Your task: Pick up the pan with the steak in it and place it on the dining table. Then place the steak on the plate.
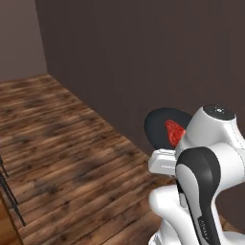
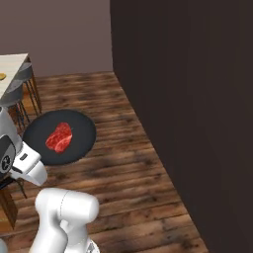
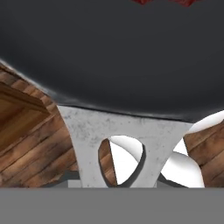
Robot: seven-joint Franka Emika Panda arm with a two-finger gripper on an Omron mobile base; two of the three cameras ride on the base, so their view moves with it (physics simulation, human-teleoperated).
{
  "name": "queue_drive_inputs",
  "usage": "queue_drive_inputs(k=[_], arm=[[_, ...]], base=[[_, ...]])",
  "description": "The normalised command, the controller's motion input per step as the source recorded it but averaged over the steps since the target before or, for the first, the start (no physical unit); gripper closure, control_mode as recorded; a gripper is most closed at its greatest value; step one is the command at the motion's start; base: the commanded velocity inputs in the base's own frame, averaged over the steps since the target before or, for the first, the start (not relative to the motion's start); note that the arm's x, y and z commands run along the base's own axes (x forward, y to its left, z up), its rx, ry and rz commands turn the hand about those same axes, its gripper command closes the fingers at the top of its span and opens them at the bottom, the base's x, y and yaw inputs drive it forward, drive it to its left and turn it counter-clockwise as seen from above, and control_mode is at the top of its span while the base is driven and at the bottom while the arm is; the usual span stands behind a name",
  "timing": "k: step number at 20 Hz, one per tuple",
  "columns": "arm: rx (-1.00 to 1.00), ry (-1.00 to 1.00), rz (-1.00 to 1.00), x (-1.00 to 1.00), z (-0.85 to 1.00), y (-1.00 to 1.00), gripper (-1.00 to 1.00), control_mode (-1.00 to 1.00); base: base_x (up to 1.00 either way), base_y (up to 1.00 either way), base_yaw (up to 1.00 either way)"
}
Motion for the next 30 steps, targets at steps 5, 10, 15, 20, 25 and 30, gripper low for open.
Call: queue_drive_inputs(k=[5, 10, 15, 20, 25, 30], arm=[[0.0, 0.0, 0.0, 0.0, 0.0, 0.0, 1.0, 1.0], [0.0, 0.0, 0.0, 0.0, 0.0, 0.0, 1.0, 1.0], [0.0, 0.0, 0.0, 0.0, 0.0, 0.0, 1.0, 1.0], [0.0, 0.0, 0.0, 0.0, 0.0, 0.0, 1.0, 1.0], [0.0, 0.0, 0.0, 0.0, 0.0, 0.0, 1.0, 1.0], [0.0, 0.0, 0.0, 0.0, 0.0, 0.0, 1.0, 1.0]], base=[[0.0, 0.08, 0.49], [0.0, 0.06, 0.5], [-0.01, 0.07, 0.34], [0.0, 0.01, 0.04], [0.0, -0.74, -0.01], [0.0, -0.94, -0.01]])
